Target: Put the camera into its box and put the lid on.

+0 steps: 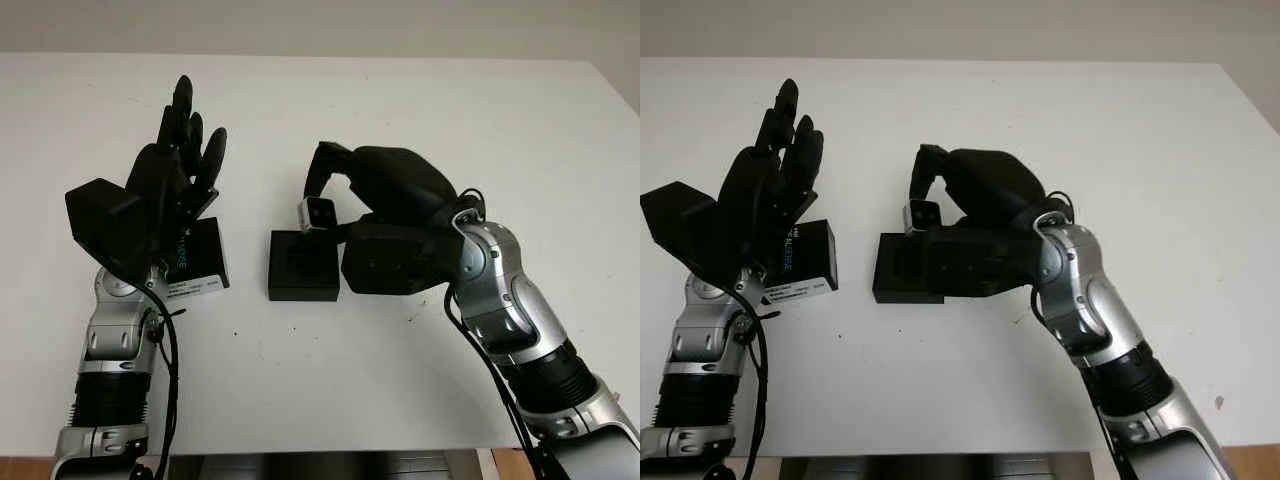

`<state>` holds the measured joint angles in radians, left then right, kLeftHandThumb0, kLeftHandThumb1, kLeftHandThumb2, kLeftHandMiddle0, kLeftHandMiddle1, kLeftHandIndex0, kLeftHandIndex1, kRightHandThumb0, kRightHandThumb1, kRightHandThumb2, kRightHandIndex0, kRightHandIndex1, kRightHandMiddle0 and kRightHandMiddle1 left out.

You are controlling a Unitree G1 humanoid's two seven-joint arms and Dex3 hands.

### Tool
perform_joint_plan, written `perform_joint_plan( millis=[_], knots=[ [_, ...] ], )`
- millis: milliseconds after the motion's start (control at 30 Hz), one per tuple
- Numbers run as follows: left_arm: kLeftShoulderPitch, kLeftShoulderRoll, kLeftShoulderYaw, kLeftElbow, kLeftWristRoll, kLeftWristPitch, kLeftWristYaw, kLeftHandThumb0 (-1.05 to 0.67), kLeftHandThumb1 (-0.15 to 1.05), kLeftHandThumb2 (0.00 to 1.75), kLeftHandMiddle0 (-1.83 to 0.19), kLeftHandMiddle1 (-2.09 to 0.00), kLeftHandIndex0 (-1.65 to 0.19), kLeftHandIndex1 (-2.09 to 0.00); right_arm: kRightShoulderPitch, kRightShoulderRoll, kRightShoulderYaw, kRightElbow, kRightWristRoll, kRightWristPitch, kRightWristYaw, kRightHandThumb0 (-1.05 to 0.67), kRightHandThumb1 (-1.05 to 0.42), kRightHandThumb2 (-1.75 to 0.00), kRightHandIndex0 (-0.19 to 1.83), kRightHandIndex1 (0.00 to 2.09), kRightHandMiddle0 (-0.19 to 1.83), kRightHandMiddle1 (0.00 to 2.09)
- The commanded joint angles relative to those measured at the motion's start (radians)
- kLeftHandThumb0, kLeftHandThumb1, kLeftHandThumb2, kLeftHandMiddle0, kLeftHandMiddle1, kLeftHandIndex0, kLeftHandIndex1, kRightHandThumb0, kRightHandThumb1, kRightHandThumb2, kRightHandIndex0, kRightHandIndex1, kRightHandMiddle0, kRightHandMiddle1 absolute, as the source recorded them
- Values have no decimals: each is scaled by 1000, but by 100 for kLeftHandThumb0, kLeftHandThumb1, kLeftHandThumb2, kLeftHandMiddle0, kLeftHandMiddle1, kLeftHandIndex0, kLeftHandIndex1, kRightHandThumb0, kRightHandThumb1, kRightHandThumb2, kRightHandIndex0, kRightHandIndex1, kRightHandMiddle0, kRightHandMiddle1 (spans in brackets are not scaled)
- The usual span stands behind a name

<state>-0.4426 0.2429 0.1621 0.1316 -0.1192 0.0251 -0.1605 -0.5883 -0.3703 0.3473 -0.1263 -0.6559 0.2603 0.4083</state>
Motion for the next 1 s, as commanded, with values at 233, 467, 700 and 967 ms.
perform_joint_plan(
  millis=[233,467,700,967],
  knots=[
    [7,1,-5,-23,3,6,2,-65,105,47,15,-5,15,-5,40,48,12,-41,4,46,18,-42,-105,-13,48,8,45,209],
    [6,-2,-5,-25,3,7,6,-64,105,48,15,-5,15,-5,61,65,14,-73,6,87,33,-42,-105,-15,47,7,49,209],
    [7,-6,-6,-33,4,12,9,-64,105,47,15,-5,15,-5,79,75,10,-106,7,127,38,-43,-105,-13,48,7,49,209],
    [0,-14,-12,-31,14,9,21,-64,105,48,14,-6,14,-5,101,77,17,-129,-7,158,32,-44,-105,-13,49,8,50,209]
  ],
)
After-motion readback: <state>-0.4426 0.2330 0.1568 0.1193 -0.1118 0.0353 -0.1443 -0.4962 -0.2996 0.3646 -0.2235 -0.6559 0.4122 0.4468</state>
